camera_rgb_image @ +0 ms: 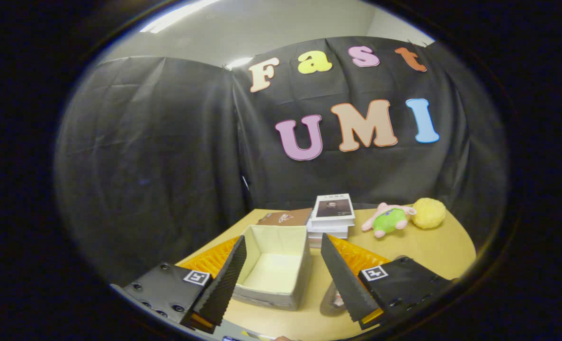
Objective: Open the storage box then place both shoes into the box .Put the left shoe in first, then the right shoe, with the right side of both shoes facing outward in a uniform manner.
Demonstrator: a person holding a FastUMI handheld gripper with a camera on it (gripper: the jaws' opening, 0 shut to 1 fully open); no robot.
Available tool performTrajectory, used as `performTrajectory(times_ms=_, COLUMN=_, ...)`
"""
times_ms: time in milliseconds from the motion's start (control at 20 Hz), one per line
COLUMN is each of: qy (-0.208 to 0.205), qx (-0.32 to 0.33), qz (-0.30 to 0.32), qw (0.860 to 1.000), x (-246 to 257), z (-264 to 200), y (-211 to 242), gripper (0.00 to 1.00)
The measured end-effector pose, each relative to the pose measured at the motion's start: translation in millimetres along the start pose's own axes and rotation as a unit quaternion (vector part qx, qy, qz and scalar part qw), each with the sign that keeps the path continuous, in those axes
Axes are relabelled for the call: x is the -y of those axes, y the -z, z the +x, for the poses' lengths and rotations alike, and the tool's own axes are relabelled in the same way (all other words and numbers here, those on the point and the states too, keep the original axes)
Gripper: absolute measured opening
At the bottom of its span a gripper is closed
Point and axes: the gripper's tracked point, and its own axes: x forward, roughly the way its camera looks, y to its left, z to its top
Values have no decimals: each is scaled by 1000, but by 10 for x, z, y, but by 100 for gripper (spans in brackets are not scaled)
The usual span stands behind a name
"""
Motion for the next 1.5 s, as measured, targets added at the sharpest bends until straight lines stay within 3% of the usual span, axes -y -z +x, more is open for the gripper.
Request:
performTrajectory(times_ms=150, qy=37, qx=-63, qz=-38, qw=997, x=348, z=93, y=390, gripper=100)
performTrajectory(times_ms=350, qy=83, qx=-170, qz=-96, qw=977, x=807, z=251, y=1117, gripper=100)
performTrajectory(times_ms=450, qy=92, qx=-236, qz=-74, qw=965, x=976, z=347, y=1538, gripper=100)
performTrajectory(times_ms=650, qy=104, qx=-315, qz=16, qw=943, x=1138, z=506, y=1923, gripper=100)
performTrajectory(times_ms=850, qy=125, qx=-343, qz=82, qw=928, x=1352, z=707, y=2090, gripper=100)
performTrajectory(times_ms=1100, qy=149, qx=-355, qz=118, qw=915, x=1657, z=846, y=2299, gripper=98)
performTrajectory(times_ms=1500, qy=123, qx=-395, qz=159, qw=897, x=1595, z=833, y=2571, gripper=39)
